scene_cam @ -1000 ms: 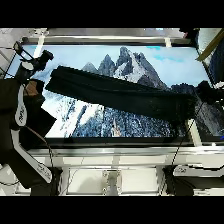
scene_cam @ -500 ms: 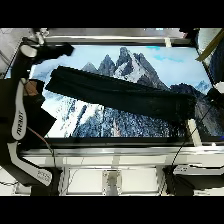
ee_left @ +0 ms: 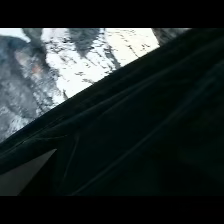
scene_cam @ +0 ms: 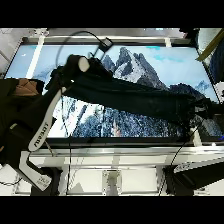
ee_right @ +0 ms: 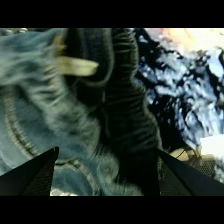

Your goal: Fold the clothes and pants, and hang the long-sleeved shirts on hangers.

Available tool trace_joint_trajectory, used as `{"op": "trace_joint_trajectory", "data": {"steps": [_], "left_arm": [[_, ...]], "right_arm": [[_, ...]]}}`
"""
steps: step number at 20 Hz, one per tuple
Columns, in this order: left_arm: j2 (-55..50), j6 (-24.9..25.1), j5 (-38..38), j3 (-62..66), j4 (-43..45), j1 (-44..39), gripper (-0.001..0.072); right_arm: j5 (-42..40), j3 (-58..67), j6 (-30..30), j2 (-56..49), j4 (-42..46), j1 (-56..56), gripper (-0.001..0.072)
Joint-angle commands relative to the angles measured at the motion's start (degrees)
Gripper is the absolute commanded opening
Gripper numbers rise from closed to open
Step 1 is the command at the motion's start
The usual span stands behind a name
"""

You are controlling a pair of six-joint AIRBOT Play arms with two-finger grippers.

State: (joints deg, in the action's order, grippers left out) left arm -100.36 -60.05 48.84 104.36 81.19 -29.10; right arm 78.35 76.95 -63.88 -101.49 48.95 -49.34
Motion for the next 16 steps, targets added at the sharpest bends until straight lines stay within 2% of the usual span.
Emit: {"op": "trace_joint_trajectory", "data": {"steps": [1,5,6,8,9,10,11,12,13,14,16], "left_arm": [[-0.92,0.0,0.24,-0.02,6.84,-3.93,0.07],[-3.72,-4.9,-1.05,0.0,6.73,-3.93,0.0696],[-4.9,-5.88,-1.68,0.0,6.01,-4.09,0.0676],[-7.28,-6.01,-2.8,0.0,-0.26,-4.15,0.0601],[-8.28,-6.01,-3.54,0.0,-4.44,-4.13,0.06],[-9.27,-6.01,-4.42,0.0,-9.27,-4.15,0.0559],[-10.08,-6.01,-5.07,0.0,-14.01,-4.15,0.0394],[-10.86,-5.99,-5.75,0.0,-18.29,-4.15,0.0156],[-11.61,-6.01,-6.58,0.0,-21.62,-4.22,0.0029],[-12.33,-6.01,-7.3,0.0,-24.41,-4.33,0.0025],[-14.16,-6.03,-7.41,0.0,-31.65,-4.9,0.0025]], "right_arm": [[-3.41,0.22,2.1,-2.93,-1.03,0.87,0.068],[-4.39,0.22,2.1,-3.32,-0.55,1.38,0.0678],[-4.39,0.2,2.08,-3.72,-0.5,2.03,0.0678],[-4.31,0.15,2.1,-4.59,-0.5,3.93,0.0676],[-4.33,0.15,2.1,-4.9,-0.55,4.94,0.0674],[-4.28,0.17,2.14,-4.92,-0.55,5.97,0.0625],[-3.58,0.37,2.14,-4.87,-0.96,6.75,0.0479],[-1.79,0.85,2.19,-4.79,-1.97,7.26,0.0282],[0.48,1.6,2.8,-4.57,-3.74,7.37,0.0122],[3.63,2.73,4.04,-4.2,-5.84,7.34,0.0038],[9.27,5.77,4.44,-2.97,-10.19,7.34,0.0036]]}}
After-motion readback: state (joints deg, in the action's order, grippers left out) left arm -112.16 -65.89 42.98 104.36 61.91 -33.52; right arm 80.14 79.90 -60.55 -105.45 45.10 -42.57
